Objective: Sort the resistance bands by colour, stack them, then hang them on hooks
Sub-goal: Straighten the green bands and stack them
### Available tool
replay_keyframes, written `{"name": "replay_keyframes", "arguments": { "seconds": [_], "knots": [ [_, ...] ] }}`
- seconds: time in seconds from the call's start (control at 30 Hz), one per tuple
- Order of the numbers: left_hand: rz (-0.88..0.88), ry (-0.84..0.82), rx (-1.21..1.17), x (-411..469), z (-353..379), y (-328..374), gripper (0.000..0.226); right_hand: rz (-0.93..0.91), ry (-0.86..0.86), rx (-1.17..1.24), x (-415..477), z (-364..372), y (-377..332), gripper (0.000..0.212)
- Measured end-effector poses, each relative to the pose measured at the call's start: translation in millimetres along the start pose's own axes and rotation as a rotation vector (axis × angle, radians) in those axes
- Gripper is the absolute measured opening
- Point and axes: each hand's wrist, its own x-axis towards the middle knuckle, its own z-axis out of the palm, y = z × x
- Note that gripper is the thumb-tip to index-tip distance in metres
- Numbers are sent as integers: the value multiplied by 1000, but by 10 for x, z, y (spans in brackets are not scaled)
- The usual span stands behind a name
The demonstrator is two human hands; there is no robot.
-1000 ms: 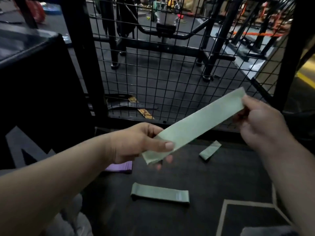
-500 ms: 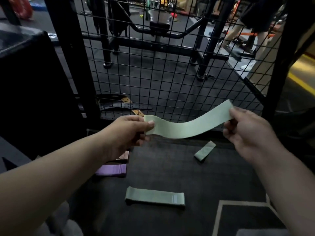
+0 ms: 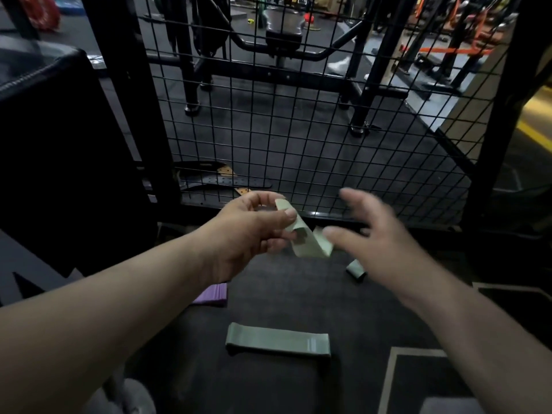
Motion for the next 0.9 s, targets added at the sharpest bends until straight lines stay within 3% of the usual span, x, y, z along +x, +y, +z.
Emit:
{"name": "replay_keyframes", "arguments": {
  "seconds": [0.1, 0.2, 0.4, 0.57, 0.67, 0.8, 0.9],
  "knots": [
    [31, 3, -7, 16, 29, -38, 38, -87, -244, 130, -113, 294, -9, 66],
    [27, -15, 8, 20, 39, -62, 36, -153, -124, 146, -108, 446, 16, 41],
    [49, -97, 54, 49, -19, 133, 25, 10, -22, 410, -21, 438, 15, 12],
    [65, -6, 167, 96, -81, 120, 37, 162, -48, 612, 23, 390, -12, 10],
    [-11, -101, 231, 96, -87, 61, 48, 127, -76, 656, 27, 347, -36, 13],
    [-3, -176, 281, 46, -14, -82, 28, 72, -65, 611, 17, 314, -37, 13],
    [28, -197, 354, 7, 21, -113, 27, 38, -87, 602, -8, 302, -44, 17]
  ]
}}
